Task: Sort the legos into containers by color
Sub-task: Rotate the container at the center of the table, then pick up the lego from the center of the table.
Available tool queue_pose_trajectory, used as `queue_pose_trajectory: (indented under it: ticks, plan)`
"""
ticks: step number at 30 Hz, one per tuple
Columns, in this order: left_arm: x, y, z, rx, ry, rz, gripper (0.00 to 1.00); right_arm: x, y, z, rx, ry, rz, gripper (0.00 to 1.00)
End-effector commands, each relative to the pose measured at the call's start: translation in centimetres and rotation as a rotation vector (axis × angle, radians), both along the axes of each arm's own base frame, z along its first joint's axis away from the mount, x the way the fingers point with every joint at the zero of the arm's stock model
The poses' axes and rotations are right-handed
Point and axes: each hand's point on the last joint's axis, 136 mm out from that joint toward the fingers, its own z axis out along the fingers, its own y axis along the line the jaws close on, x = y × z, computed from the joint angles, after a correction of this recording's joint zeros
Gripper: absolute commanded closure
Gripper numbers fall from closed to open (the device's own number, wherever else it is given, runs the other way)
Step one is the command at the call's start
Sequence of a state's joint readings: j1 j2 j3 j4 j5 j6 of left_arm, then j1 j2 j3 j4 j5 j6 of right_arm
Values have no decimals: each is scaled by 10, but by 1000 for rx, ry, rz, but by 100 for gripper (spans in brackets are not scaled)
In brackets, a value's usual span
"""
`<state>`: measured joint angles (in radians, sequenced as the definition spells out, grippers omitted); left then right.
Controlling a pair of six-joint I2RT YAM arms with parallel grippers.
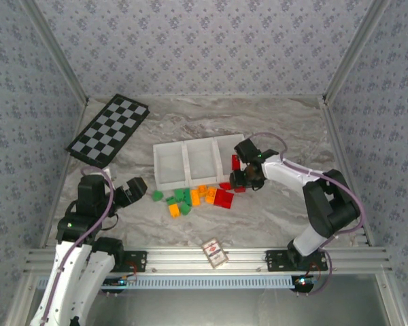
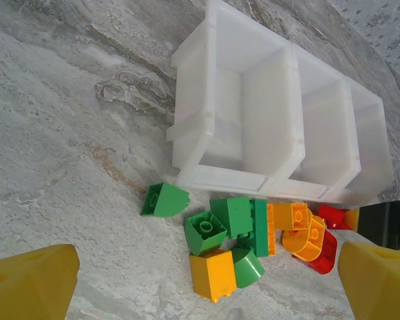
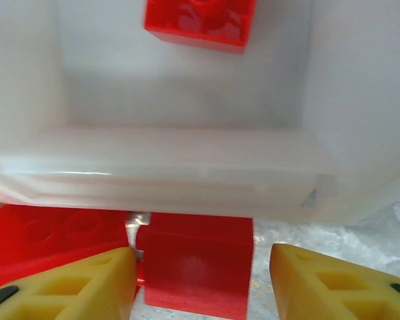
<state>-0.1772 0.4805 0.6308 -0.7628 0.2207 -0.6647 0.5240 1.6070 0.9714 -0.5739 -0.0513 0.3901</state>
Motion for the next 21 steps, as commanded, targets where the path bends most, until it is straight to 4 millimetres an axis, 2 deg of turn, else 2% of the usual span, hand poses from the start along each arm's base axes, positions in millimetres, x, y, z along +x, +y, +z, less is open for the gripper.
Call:
queue_pose_trajectory:
  ticks: [1, 9, 15, 21]
  plan:
    - [1, -2, 3, -10, -10, -5, 0, -16, -21, -12, -98, 70, -18, 46]
    - [1, -2, 2, -9, -7, -5, 0, -21, -38, 0, -129, 59, -44, 49]
    - [1, -2, 2, -9, -6, -5, 0, -11, -33, 10, -123, 23, -33, 42]
    - [0, -3, 2, -13, -6, -9, 0, -7, -28, 7, -154, 34, -16, 40]
